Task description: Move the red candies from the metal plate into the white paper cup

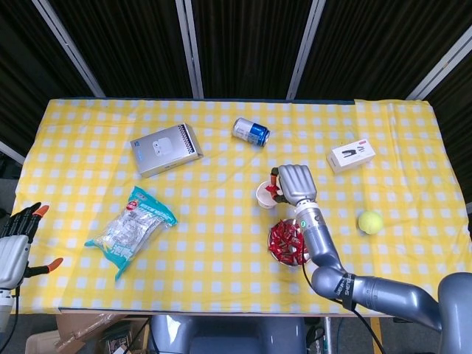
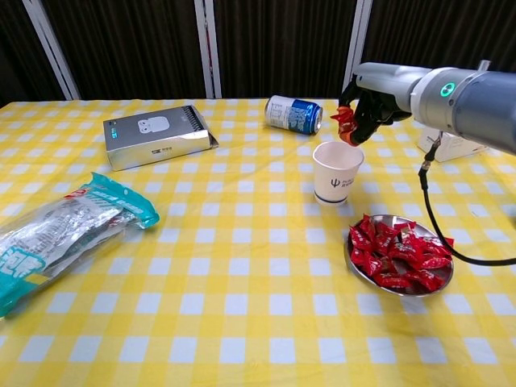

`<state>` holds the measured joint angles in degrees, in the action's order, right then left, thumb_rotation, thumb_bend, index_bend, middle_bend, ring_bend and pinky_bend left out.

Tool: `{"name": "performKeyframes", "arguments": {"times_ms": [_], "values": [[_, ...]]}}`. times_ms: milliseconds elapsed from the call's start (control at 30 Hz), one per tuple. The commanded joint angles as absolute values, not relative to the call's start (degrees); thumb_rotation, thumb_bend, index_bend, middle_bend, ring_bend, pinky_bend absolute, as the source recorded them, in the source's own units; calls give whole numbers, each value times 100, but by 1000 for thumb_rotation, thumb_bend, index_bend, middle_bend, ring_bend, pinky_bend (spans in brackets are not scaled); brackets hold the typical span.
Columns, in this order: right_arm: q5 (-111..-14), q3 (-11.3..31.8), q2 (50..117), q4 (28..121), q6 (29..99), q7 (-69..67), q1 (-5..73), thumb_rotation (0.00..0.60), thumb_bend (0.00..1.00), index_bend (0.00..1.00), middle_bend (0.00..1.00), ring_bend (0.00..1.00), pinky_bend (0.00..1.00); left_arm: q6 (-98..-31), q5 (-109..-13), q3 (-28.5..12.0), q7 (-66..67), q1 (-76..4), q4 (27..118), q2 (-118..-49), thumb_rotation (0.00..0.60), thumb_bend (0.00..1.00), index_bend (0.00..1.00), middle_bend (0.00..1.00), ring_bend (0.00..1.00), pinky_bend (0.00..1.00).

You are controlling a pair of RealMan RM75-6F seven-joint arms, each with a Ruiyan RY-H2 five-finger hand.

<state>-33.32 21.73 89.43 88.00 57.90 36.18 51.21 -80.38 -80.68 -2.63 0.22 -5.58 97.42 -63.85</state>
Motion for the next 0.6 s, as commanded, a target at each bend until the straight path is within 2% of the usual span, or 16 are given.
{"name": "performKeyframes", "arguments": {"times_ms": [33,233,600], "values": [[-3243,2129,8975,8696,5742,3619,5180,600,573,499,833,857,960,-8032,-8060,-265,17,-560,9761,-6373,600,38,0,0,0,0],[-3275,2004,8995,8658,5746,3548,5194,600,571,403,833,857,960,-8031,-8040,-256,34,-551,9779,-6351,600,37,0,0,0,0],[-3343,1894,8951,8734,5856,3418,5184,600,571,389,833,857,959,-8061,-8084,-238,-36,-536,9699,-6366,600,38,0,0,0,0]]}}
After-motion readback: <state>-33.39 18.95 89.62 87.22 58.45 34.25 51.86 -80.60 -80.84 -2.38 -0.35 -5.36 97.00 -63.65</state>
